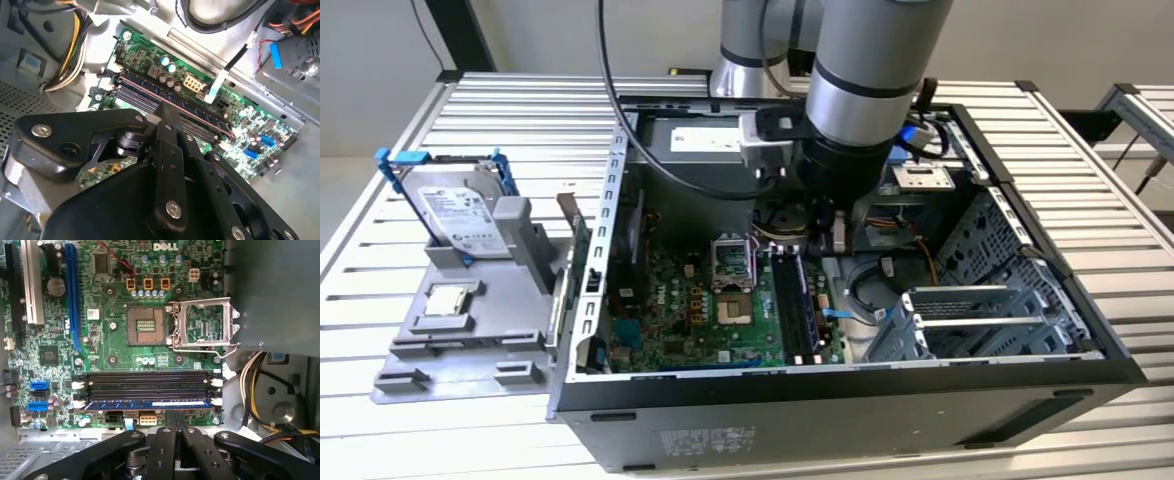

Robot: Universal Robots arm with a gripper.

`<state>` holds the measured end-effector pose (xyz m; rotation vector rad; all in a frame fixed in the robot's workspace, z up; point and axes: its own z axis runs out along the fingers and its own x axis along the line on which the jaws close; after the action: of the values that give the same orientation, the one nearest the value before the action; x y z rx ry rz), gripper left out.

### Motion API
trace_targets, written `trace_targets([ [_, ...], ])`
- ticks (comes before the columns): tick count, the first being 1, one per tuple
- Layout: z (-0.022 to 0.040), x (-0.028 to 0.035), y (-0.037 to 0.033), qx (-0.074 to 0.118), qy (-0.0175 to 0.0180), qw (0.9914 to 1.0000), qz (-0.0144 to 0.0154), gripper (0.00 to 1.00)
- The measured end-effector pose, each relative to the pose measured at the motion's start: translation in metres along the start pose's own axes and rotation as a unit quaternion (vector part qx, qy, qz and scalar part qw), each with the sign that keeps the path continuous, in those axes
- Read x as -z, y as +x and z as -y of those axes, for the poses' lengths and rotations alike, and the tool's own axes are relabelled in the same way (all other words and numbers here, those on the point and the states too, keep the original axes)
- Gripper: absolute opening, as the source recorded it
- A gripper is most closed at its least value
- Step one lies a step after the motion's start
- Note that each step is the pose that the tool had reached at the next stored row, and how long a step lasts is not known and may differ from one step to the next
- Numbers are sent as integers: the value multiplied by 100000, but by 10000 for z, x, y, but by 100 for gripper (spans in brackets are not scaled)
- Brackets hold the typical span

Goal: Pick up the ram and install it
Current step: 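Press down the ram until it locks into place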

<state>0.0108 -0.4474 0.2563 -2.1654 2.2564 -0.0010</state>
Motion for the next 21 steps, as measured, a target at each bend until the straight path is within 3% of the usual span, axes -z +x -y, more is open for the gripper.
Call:
trace_targets([
  [6, 5, -13, 135, -5, 5, 100000, -25, 0],
  [13, 7, -24, 155, -44, -85, 100000, -36, 0],
  [21, 11, -159, 200, -68, -172, 100000, -34, 0],
])
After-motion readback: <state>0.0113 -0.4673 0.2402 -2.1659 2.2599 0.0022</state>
